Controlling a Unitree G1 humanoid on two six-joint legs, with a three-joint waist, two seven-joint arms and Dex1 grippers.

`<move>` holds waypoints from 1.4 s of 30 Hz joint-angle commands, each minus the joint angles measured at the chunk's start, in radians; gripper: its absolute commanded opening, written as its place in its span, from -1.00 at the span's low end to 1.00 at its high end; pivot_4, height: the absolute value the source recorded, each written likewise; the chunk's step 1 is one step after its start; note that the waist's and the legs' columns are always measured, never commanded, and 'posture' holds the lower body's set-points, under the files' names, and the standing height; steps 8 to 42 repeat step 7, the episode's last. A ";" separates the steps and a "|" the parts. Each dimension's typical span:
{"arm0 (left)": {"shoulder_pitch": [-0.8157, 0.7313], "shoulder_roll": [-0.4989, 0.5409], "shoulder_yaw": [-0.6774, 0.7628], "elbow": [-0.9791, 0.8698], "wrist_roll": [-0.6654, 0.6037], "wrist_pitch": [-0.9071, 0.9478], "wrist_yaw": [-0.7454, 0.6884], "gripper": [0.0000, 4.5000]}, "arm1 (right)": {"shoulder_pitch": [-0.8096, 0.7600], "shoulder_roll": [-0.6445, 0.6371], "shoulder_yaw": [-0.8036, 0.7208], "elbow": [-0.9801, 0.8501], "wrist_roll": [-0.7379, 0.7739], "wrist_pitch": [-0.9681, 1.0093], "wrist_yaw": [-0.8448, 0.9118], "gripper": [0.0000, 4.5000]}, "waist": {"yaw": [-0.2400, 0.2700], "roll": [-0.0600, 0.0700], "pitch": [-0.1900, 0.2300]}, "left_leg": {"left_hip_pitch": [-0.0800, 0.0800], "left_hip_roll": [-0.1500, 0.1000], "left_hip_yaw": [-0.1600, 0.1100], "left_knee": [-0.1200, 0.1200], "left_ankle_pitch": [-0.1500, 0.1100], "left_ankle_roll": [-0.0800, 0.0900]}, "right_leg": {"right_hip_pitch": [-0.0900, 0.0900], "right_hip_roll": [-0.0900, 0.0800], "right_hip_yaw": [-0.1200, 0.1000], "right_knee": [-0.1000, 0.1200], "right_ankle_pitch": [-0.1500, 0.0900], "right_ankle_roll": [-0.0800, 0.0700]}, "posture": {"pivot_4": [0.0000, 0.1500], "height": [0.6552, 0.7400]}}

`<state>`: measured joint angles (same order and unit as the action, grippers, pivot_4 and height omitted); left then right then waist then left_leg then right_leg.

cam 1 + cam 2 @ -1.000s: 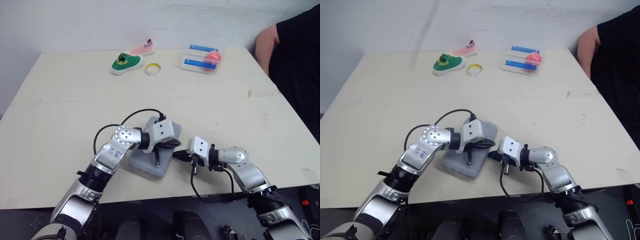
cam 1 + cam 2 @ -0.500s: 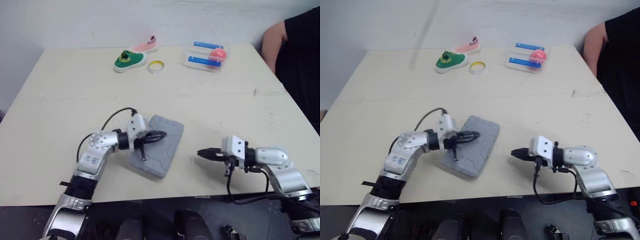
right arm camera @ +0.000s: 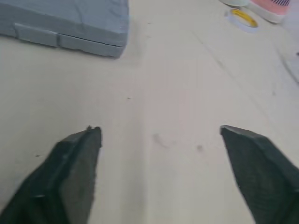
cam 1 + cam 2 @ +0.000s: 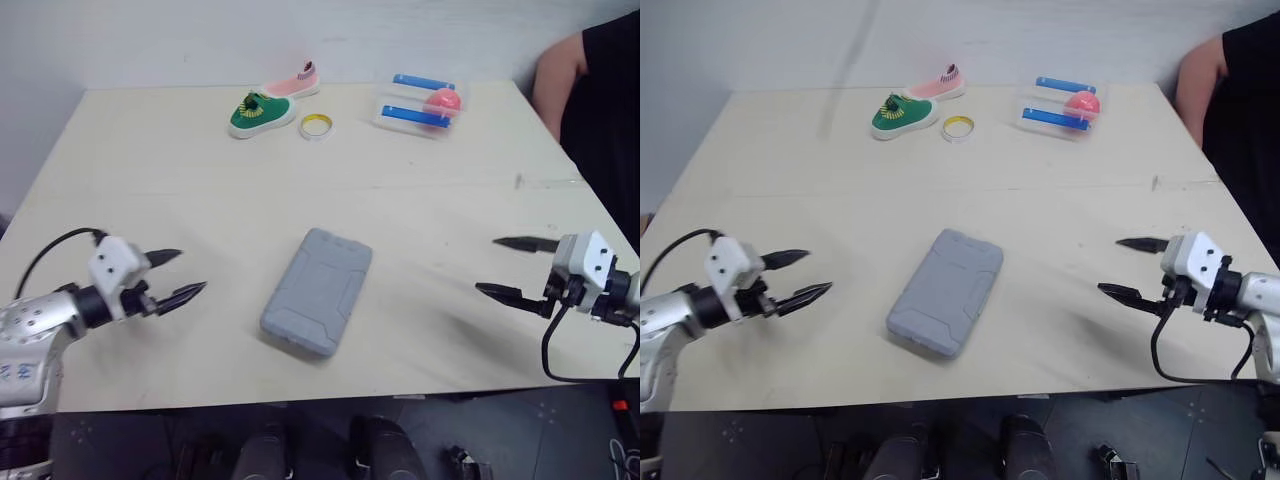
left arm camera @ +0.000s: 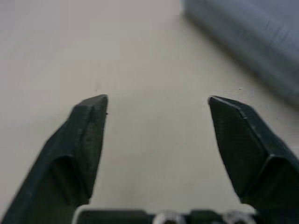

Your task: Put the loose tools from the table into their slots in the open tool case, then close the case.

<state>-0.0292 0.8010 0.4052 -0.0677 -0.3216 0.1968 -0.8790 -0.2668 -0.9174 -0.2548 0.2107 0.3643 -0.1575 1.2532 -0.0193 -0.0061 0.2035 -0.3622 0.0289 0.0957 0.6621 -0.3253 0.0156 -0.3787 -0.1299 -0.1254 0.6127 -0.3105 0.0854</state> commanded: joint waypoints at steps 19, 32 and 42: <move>0.206 -0.035 0.165 -0.107 0.004 -0.057 0.088 0.98 | -0.039 0.017 0.014 0.003 -0.001 -0.018 -0.021 1.00 | 0.018 0.000 0.000 | -0.011 0.000 0.002 0.000 0.000 -0.001 | -0.012 0.000 0.001 0.002 0.000 0.000 | 1.00 1.00; 0.206 -0.035 0.165 -0.107 0.004 -0.057 0.088 0.98 | -0.039 0.017 0.014 0.003 -0.001 -0.018 -0.021 1.00 | 0.018 0.000 0.000 | -0.011 0.000 0.002 0.000 0.000 -0.001 | -0.012 0.000 0.001 0.002 0.000 0.000 | 1.00 1.00; 0.206 -0.035 0.165 -0.107 0.004 -0.057 0.088 0.98 | -0.039 0.017 0.014 0.003 -0.001 -0.018 -0.021 1.00 | 0.018 0.000 0.000 | -0.011 0.000 0.002 0.000 0.000 -0.001 | -0.012 0.000 0.001 0.002 0.000 0.000 | 1.00 1.00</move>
